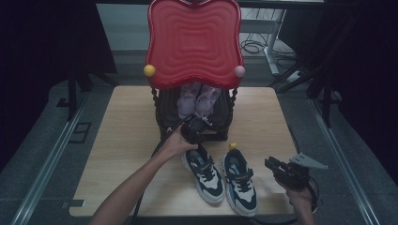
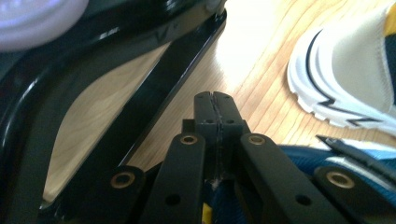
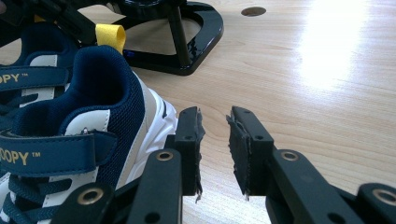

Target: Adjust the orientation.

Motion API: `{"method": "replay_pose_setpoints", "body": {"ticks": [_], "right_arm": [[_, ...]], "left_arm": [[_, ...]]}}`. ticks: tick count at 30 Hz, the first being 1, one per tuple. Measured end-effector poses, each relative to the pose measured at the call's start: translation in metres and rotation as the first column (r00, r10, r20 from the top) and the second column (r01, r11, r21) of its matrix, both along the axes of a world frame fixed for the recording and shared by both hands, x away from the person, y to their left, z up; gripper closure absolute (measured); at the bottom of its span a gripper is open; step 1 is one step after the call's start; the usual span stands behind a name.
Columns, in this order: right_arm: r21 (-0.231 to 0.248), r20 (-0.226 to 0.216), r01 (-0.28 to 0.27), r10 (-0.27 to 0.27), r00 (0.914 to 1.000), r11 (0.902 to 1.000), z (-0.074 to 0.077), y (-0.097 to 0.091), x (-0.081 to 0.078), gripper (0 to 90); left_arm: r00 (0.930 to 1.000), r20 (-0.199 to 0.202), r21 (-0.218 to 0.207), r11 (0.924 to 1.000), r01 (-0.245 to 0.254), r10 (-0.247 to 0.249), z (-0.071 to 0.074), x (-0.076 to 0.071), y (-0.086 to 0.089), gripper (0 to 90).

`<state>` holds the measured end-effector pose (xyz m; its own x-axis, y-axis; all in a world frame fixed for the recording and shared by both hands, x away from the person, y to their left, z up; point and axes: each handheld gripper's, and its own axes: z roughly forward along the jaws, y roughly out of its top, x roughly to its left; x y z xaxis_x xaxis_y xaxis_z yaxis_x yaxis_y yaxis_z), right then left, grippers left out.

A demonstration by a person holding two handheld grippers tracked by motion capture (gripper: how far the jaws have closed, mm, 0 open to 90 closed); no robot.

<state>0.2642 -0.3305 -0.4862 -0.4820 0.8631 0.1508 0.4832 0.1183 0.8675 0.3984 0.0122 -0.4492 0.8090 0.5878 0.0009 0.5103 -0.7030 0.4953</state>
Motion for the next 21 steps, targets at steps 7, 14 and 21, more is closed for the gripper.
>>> {"method": "replay_pose_setpoints", "body": {"ticks": [7,14,21], "right_arm": [[-0.003,0.000,-0.002,0.002,1.0000,1.0000,0.000,0.001,0.000,72.8],[-0.004,-0.002,-0.006,0.006,1.0000,1.0000,0.000,0.003,0.001,72.7],[-0.006,-0.003,-0.008,0.008,1.0000,0.9999,0.000,0.004,0.001,72.7]], "left_arm": [[0.9999,0.002,0.025,0.9996,-0.014,0.014,-0.001,-0.005,0.014,90.0],[0.9998,0.002,0.030,0.9993,-0.021,0.021,-0.001,-0.017,0.040,90.0],[0.9997,-0.019,0.005,0.9998,-0.017,0.017,-0.001,-0.031,0.067,90.0]]}}
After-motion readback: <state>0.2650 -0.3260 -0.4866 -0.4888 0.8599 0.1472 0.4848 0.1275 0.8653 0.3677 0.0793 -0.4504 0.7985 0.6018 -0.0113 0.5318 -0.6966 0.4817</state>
